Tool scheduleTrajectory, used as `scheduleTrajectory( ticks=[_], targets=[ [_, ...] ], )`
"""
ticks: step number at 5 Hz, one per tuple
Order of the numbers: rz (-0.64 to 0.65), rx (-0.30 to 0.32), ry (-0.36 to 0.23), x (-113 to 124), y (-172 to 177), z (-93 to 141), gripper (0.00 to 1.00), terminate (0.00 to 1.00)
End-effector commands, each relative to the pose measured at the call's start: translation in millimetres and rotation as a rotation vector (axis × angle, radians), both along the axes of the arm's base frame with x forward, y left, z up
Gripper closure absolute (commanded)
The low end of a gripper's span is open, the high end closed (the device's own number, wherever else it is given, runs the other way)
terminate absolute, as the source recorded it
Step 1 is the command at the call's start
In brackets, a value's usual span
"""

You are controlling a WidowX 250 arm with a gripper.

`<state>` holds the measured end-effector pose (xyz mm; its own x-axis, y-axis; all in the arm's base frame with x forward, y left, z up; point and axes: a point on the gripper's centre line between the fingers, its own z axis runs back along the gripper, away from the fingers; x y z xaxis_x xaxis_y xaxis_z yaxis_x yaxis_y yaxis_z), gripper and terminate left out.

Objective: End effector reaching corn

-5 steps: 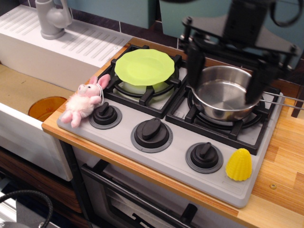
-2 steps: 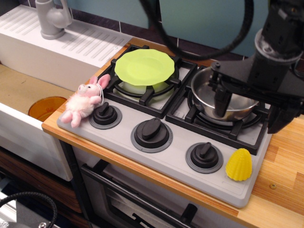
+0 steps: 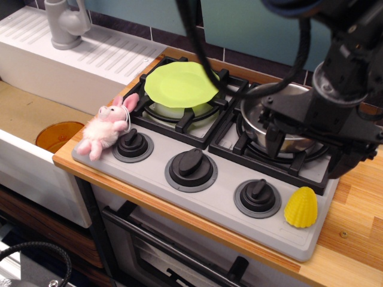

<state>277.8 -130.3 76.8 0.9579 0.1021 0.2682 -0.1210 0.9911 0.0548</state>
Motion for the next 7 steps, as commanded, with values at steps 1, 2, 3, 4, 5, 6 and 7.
scheduleTrajectory(
  ticks=[1,2,3,4,5,6,7],
  targets=[
    [-0.006,-0.027,-0.057,2,0,-14,0.0,0.0],
    [-0.005,-0.022,-0.071,0,1,-20,0.0,0.0],
    [0.0,-0.02,-0.081,-3,0,-27,0.0,0.0],
    [0.006,-0.021,-0.084,-5,-3,-31,0.0,0.0],
    [0.014,-0.017,-0.086,-10,-6,-33,0.0,0.0],
    [0.028,-0.024,-0.087,-22,-16,-35,0.0,0.0],
    [0.054,-0.018,-0.096,-31,-29,-38,0.0,1.0]
  ],
)
